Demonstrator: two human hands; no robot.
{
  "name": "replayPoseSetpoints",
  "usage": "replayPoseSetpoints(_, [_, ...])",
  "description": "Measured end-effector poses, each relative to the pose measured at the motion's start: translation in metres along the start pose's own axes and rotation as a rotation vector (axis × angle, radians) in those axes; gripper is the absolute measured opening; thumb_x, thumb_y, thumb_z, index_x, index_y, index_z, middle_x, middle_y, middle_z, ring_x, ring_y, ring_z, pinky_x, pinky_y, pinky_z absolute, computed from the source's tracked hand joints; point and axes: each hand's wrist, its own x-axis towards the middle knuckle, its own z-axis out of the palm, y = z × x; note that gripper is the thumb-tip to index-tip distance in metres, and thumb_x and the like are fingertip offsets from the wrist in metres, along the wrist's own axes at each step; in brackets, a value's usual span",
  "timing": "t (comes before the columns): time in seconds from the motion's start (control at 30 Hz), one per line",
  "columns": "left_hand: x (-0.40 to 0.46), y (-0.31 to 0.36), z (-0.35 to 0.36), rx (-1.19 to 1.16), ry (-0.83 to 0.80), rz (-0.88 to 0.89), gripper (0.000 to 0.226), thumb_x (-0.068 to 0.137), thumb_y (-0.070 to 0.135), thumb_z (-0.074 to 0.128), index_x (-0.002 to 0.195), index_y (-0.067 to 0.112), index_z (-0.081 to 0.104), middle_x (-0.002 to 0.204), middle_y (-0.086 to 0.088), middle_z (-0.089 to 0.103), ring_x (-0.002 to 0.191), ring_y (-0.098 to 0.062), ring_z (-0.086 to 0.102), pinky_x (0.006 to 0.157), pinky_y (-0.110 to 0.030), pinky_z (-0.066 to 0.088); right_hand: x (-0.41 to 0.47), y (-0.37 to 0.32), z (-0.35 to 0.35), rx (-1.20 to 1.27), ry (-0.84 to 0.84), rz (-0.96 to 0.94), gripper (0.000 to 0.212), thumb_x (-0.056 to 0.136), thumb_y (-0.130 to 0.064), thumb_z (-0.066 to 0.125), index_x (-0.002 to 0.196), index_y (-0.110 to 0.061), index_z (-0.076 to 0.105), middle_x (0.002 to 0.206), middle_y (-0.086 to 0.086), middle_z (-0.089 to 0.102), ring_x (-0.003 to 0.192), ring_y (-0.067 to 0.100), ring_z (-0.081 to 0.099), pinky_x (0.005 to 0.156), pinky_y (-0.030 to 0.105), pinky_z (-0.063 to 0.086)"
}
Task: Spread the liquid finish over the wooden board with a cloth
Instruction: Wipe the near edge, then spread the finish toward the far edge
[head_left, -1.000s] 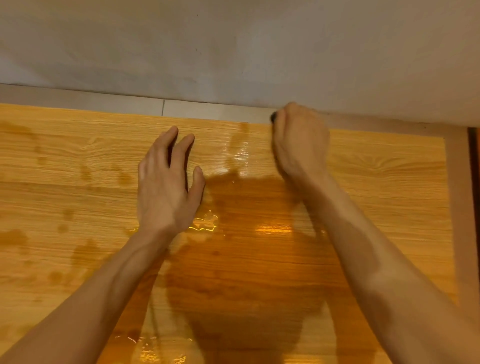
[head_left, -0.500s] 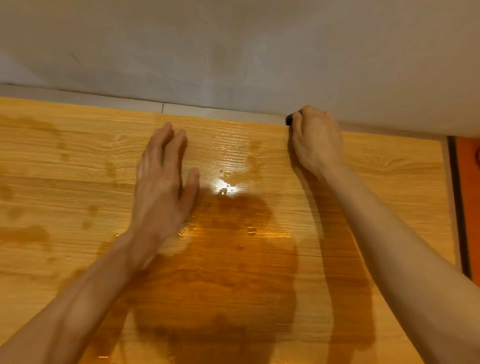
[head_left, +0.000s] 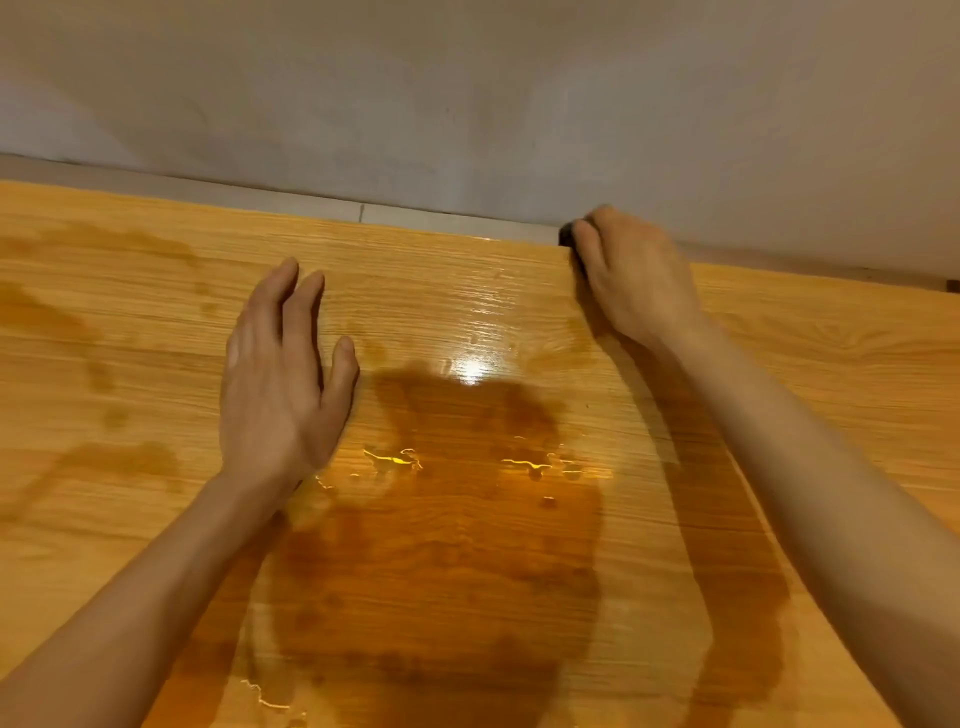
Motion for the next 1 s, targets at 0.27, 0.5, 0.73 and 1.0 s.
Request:
replayPoseSetpoints(0.27, [0.000,-0.003,0.003,0.019,0.017,0.049,0.056,0.105,0.034,0.041,0.151,0.001,0.038,0.159,-0.021,0.034,0.149,-0.037,0.032,0.118,-0.050,0.030,0.010,-0.089,0.033,0.026,0.082,0.079,0.035,0.103,-0.028,0.032,0.103,-0.010,0.062,0.106,0.013,0.067,0.101,0.033,0.057,0.080,0.038,0.039])
replayPoseSetpoints(0.5, [0.001,-0.004,0.002,0.022,0.031,0.055,0.056,0.105,0.035,0.043,0.151,0.002,0.040,0.159,-0.020,0.035,0.149,-0.036,0.033,0.118,-0.048,0.031,0.013,-0.134,0.047,0.164,0.044,-0.197,0.033,0.104,-0.028,0.036,0.131,-0.022,0.053,0.122,0.000,0.062,0.114,0.021,0.052,0.089,0.033,0.042])
replayPoseSetpoints(0.73, [0.002,-0.005,0.005,0.049,0.038,0.040,0.058,0.103,0.035,0.041,0.150,0.002,0.041,0.158,-0.020,0.038,0.148,-0.037,0.035,0.119,-0.050,0.033,-0.019,-0.001,0.018,0.193,0.182,0.110,0.040,0.103,-0.026,0.039,0.138,-0.011,0.051,0.144,0.008,0.050,0.138,0.025,0.039,0.117,0.040,0.028])
replayPoseSetpoints(1.0, [0.001,-0.006,0.009,0.070,0.099,0.076,0.054,0.103,0.030,0.043,0.147,0.000,0.045,0.155,-0.023,0.041,0.145,-0.039,0.039,0.117,-0.050,0.036,-0.153,-0.057,0.040,0.266,0.203,0.098,0.043,0.104,-0.015,0.042,0.147,-0.013,0.040,0.155,0.001,0.034,0.148,0.014,0.018,0.123,0.038,0.012])
